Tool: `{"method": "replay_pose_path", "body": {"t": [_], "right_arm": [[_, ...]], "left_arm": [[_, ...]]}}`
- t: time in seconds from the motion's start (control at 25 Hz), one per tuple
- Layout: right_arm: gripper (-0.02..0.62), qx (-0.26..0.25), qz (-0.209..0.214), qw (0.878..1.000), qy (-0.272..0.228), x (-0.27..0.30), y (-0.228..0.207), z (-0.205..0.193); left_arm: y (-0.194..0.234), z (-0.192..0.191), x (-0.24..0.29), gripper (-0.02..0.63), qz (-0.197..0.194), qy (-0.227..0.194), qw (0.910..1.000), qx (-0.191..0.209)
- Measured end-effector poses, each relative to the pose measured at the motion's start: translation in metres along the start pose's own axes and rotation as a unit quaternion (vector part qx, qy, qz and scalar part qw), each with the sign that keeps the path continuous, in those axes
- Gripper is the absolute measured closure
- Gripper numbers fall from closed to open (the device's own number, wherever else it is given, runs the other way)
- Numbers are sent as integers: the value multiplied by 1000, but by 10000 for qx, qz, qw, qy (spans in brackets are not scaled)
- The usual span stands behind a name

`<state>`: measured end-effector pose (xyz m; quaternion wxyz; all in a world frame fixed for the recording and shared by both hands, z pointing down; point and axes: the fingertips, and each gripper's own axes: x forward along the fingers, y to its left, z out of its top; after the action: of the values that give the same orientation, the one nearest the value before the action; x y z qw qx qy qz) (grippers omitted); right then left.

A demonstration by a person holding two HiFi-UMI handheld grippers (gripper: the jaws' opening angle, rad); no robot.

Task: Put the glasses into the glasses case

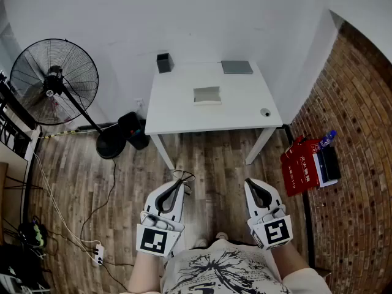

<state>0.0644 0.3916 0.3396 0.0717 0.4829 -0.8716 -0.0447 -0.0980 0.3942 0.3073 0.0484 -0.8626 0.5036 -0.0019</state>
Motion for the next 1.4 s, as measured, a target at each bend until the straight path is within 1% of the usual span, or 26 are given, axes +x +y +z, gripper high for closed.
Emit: {"method": "replay_pose_path", "body": {"t": [0.48,0.72,0.96,1.16,1.4], "right_arm": [[581,35,61,10000,27,0,-15,-5],[580,409,7,9990,173,-1,-46,-24],[580,431,74,9984,349,17,-75,-42],[580,345,107,9983,458,63,-96,-52],[580,332,11,9977,593,150,-122,-57]], "left_arm": [[-6,-3,17,591,52,48,10000,-21],[-19,-12,39,591,154,86,9998,-37],[-18,-28,67,591,260,212,9994,-57],[7,-40,106,591,299,210,9993,-61],[68,-56,175,591,180,217,9995,-158]]}}
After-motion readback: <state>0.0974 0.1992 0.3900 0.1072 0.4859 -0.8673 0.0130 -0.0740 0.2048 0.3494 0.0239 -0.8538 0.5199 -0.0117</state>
